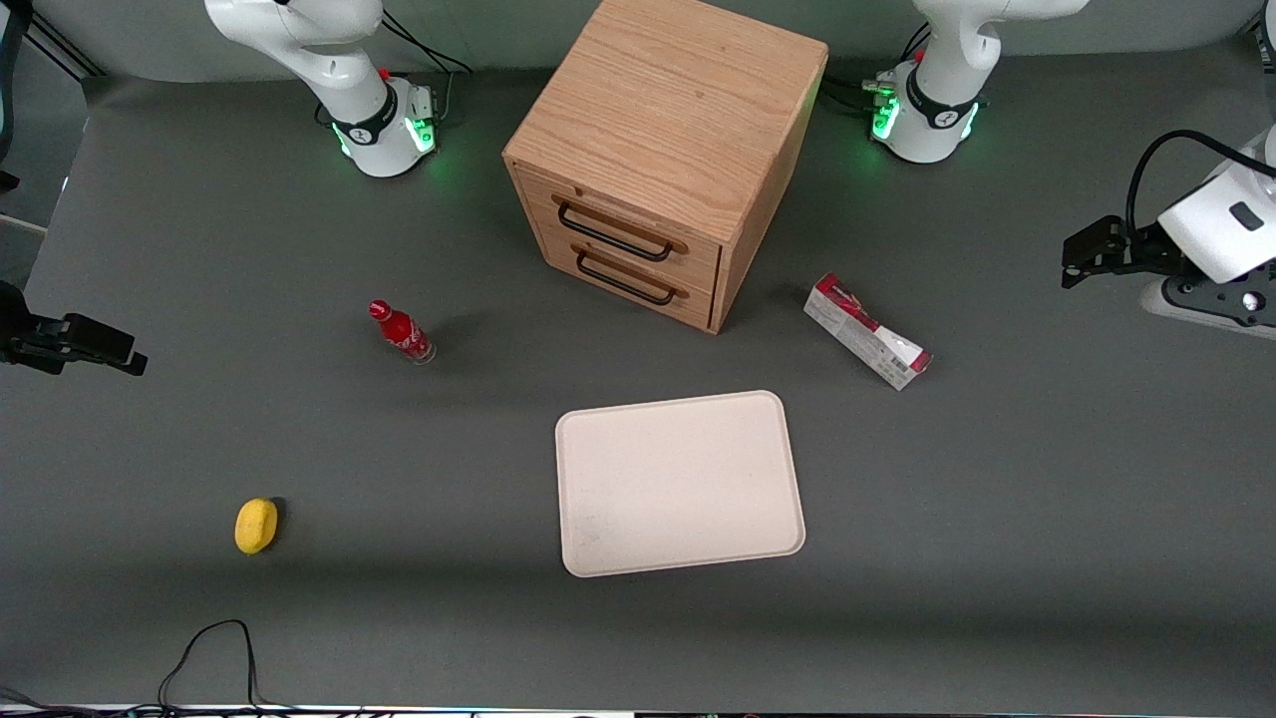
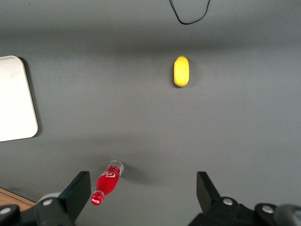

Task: Place red cookie box on tray
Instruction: 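Move the open left gripper down over the red-and-white cookie box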

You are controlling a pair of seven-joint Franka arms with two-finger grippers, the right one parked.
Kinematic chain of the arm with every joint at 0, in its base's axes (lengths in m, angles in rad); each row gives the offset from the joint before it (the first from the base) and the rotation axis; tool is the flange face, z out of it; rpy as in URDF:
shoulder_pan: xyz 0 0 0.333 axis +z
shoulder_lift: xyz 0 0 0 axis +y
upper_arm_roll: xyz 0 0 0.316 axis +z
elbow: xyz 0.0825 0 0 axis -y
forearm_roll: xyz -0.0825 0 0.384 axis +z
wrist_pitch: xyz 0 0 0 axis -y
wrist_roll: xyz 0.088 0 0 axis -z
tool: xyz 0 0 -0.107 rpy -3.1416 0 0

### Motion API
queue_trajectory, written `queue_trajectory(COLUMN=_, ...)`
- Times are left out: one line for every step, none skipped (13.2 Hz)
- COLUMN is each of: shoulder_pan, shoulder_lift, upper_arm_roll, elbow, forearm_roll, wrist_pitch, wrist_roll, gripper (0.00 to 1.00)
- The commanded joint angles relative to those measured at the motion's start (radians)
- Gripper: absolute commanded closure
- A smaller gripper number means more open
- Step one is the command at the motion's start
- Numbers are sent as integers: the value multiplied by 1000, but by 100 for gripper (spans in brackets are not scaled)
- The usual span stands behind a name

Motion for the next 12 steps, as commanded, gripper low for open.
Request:
queue_trajectory(shoulder_pan=-2, shoulder_lift=-12, upper_arm_roll=-1, elbow=9, forearm_roll=-9, wrist_pitch=-6, wrist_roll=8, gripper=0)
queue_trajectory(shoulder_pan=-4, shoulder_lift=-7, upper_arm_roll=-4, elbow=7, forearm_roll=2, wrist_pitch=-2, wrist_roll=4, gripper=0)
queue_trajectory(shoulder_pan=-12, shoulder_lift=1, upper_arm_roll=-8, elbow=4, forearm_roll=9, wrist_pitch=0, wrist_roll=-12, gripper=0)
queue_trajectory(shoulder_pan=-10, shoulder_lift=5, upper_arm_roll=-8, elbow=-5, forearm_roll=5, wrist_pitch=15, wrist_roll=-48, gripper=0)
queue_trajectory(shoulder_pan=-10, shoulder_lift=5, upper_arm_roll=-8, elbow=-31, forearm_roll=2, wrist_pitch=43, wrist_roll=-56, gripper=0)
queue_trajectory(shoulder_pan=-10, shoulder_lift=-2, upper_arm_roll=-10, elbow=-72, forearm_roll=-7, wrist_pitch=56, wrist_roll=-77, gripper=0)
queue_trajectory(shoulder_pan=-10, shoulder_lift=-5, upper_arm_roll=-24, elbow=-104, forearm_roll=-12, wrist_pitch=70, wrist_roll=-160, gripper=0)
queue_trajectory(shoulder_pan=-10, shoulder_lift=-10, upper_arm_roll=-30, elbow=-144, forearm_roll=-29, wrist_pitch=80, wrist_roll=-300, gripper=0)
queue_trajectory(shoulder_pan=-12, shoulder_lift=-13, upper_arm_roll=-34, elbow=-184, forearm_roll=-37, wrist_pitch=89, wrist_roll=-438, gripper=0)
queue_trajectory(shoulder_pan=-10, shoulder_lift=-22, upper_arm_roll=-57, elbow=-233, forearm_roll=-37, wrist_pitch=115, wrist_roll=-558, gripper=0)
queue_trajectory(shoulder_pan=-10, shoulder_lift=-37, upper_arm_roll=-74, elbow=-302, forearm_roll=-37, wrist_pitch=160, wrist_roll=-694, gripper=0)
queue_trajectory(shoulder_pan=-9, shoulder_lift=-54, upper_arm_roll=-111, elbow=-376, forearm_roll=-37, wrist_pitch=226, wrist_roll=-864, gripper=0)
